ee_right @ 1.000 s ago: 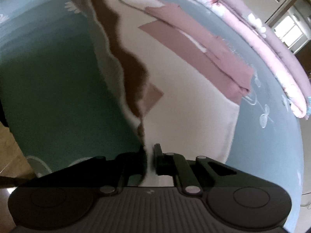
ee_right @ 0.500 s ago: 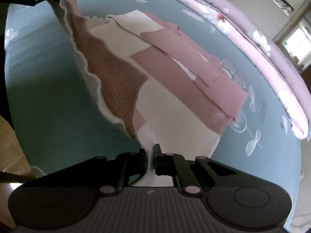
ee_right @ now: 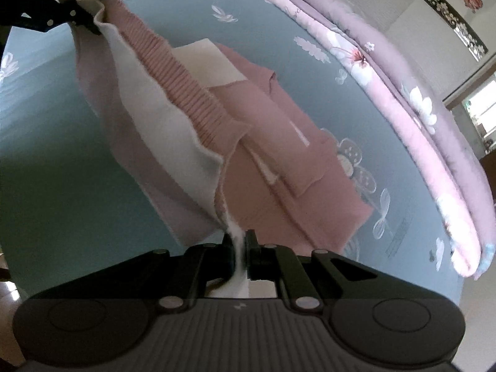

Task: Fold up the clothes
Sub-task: 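Fold the held hem up over the sweater body toward the collar with both grippers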

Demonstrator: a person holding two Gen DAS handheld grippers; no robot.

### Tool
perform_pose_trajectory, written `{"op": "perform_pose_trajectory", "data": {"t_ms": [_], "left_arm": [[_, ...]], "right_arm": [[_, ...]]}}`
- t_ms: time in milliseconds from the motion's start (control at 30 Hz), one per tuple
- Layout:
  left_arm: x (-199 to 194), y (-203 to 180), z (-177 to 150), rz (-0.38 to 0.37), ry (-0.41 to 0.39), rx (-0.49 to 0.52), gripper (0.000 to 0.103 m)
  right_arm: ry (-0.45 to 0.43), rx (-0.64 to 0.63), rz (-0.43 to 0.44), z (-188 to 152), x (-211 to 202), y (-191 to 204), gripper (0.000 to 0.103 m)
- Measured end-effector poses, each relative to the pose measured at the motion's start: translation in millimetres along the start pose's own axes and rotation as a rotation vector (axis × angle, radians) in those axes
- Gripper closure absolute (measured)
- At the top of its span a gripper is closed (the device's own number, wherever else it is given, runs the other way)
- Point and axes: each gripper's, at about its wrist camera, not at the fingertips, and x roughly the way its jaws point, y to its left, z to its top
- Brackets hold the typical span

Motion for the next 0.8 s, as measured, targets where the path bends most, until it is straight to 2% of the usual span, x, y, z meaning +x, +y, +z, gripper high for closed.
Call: {"op": "perform_pose_trajectory", "data": {"t_ms": [400,800], "left_arm": [[54,58,25,0.045,0.020,-0.112,0.098],[127,111,23,0.049,0.089,-0.249,0.095]], "right_arm": [[-0.033,-0.009,-0.048,51,51,-57,0.094],[-0.042,0.027,-0.064,90,117,-94,0.094]]}}
